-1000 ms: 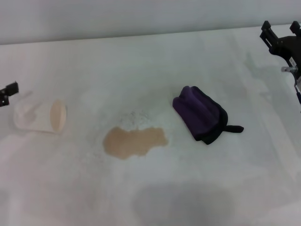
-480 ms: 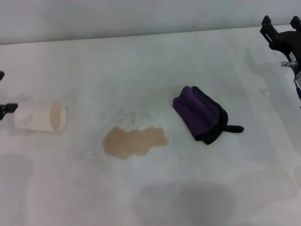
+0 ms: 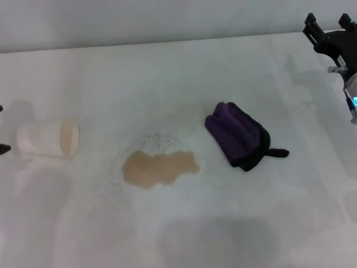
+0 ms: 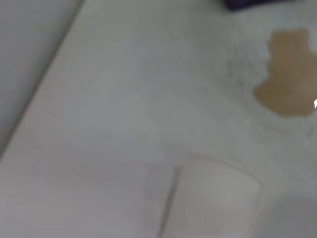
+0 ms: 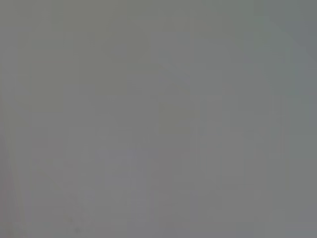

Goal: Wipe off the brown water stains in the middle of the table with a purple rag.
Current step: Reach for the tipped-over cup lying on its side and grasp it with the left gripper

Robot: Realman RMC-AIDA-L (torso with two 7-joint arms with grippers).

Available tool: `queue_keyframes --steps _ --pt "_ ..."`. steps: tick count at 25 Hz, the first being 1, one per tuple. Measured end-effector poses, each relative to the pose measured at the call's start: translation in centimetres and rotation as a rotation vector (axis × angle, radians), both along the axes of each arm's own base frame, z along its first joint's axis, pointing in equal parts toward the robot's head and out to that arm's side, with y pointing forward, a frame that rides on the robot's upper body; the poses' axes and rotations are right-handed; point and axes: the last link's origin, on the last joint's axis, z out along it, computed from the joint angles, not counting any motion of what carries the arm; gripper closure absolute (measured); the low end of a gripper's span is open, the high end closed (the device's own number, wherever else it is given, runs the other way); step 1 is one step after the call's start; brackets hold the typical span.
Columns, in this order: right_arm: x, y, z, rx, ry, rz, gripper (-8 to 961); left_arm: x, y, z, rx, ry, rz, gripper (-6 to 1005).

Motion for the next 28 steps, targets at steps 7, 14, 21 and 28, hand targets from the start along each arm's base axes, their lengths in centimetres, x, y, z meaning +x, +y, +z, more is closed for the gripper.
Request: queue_keyframes --steps 7,14,21,28 --pt "0.1 -0.1 -0.1 -0.002 0.006 -0.003 97 0.2 0.6 -1.3 -0.021 0.049 -0.06 112" --pt "0.4 -0.4 -0.2 -0.006 0.036 -0.012 97 0.8 1.3 -3.3 -0.074 0.034 -0.113 111" --pt "0.6 -0.7 -0.4 -0.014 0.045 -0.019 97 0.1 2.0 -5.1 -0.097 0.095 -0.139 112" --pt "0.9 -1.1 -0.4 -0.012 0.056 -0.029 98 0.1 2.8 -6.7 -0.096 0.11 -0.188 112"
